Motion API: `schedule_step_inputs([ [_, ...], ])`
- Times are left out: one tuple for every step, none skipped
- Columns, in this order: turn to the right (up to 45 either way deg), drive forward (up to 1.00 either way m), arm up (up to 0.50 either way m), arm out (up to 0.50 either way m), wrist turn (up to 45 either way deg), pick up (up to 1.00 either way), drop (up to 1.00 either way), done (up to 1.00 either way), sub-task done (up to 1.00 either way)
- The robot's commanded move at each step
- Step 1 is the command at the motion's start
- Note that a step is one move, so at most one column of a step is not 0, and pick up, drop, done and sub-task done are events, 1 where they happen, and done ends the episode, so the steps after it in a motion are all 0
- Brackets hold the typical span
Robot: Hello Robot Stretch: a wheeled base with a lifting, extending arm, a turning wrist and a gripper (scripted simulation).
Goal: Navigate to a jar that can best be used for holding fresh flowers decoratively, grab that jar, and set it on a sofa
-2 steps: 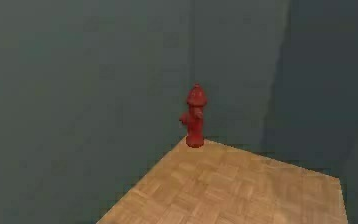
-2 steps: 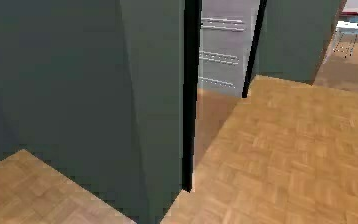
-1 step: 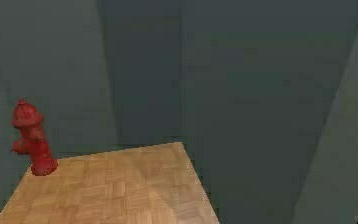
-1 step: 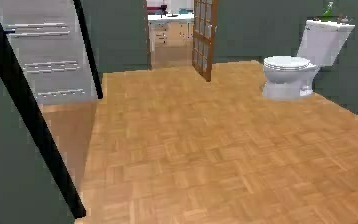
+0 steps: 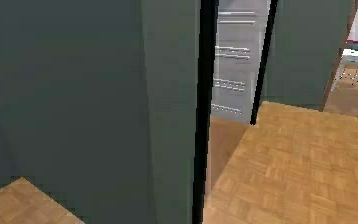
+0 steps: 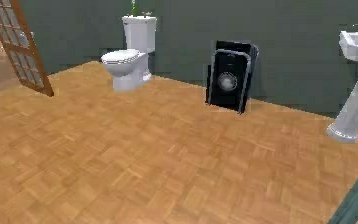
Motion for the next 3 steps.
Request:
schedule_step_inputs([
  [30.0,0.0,0.0,0.0,0.0,0.0,0.0,0.0,0.0],
  [0.0,0.3,0.0,0.0,0.0,0.0,0.0,0.0,0.0],
  [9.0,0.0,0.0,0.0,0.0,0.0,0.0,0.0,0.0],
])
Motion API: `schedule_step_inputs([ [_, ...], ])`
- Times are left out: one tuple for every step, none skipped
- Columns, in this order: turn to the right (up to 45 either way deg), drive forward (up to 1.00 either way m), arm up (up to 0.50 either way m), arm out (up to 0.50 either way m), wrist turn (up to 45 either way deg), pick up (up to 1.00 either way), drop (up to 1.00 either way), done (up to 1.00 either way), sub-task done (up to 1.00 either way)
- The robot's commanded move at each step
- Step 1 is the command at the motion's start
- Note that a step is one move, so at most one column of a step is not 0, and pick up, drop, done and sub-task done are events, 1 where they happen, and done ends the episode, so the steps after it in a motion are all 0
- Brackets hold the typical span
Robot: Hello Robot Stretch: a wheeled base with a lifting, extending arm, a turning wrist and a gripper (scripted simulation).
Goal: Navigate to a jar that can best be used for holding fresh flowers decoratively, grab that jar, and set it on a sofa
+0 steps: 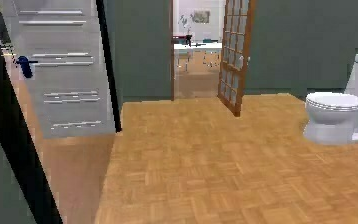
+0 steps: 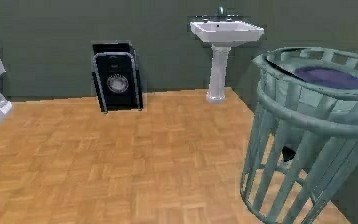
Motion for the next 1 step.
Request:
schedule_step_inputs([
  [0.0,1.0,0.0,0.0,0.0,0.0,0.0,0.0,0.0],
])
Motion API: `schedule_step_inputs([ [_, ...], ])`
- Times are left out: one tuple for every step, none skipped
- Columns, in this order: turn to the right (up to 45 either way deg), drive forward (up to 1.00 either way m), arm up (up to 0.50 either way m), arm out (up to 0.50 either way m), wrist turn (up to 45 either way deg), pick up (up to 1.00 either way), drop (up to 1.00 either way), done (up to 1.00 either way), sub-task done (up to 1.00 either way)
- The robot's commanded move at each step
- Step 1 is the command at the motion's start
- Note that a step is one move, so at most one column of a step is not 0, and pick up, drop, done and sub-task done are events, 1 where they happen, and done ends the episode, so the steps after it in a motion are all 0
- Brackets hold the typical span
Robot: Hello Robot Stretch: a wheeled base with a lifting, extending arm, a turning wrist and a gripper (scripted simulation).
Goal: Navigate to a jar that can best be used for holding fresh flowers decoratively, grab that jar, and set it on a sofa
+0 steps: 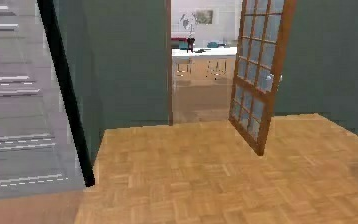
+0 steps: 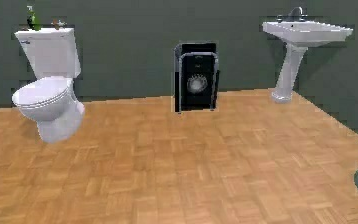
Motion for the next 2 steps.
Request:
schedule_step_inputs([
  [-45.0,0.0,0.0,0.0,0.0,0.0,0.0,0.0,0.0],
  [-3.0,0.0,0.0,0.0,0.0,0.0,0.0,0.0,0.0],
])
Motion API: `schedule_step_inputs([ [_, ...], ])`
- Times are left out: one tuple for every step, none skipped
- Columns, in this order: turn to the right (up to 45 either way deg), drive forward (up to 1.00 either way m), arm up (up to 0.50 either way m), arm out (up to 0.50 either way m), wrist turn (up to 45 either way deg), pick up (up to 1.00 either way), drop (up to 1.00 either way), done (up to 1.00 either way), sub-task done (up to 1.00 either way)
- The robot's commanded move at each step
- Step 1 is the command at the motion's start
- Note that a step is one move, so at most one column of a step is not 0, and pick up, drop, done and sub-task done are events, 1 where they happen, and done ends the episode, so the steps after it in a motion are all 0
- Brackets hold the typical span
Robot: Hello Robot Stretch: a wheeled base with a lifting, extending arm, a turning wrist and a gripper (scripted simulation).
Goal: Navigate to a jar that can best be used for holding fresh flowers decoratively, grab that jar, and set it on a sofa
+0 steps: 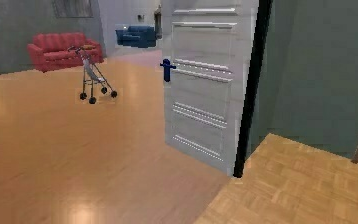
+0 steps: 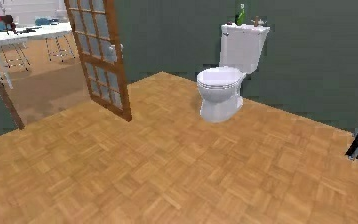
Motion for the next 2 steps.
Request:
schedule_step_inputs([
  [0.0,0.45,0.0,0.0,0.0,0.0,0.0,0.0,0.0],
  [-39.0,0.0,0.0,0.0,0.0,0.0,0.0,0.0,0.0],
])
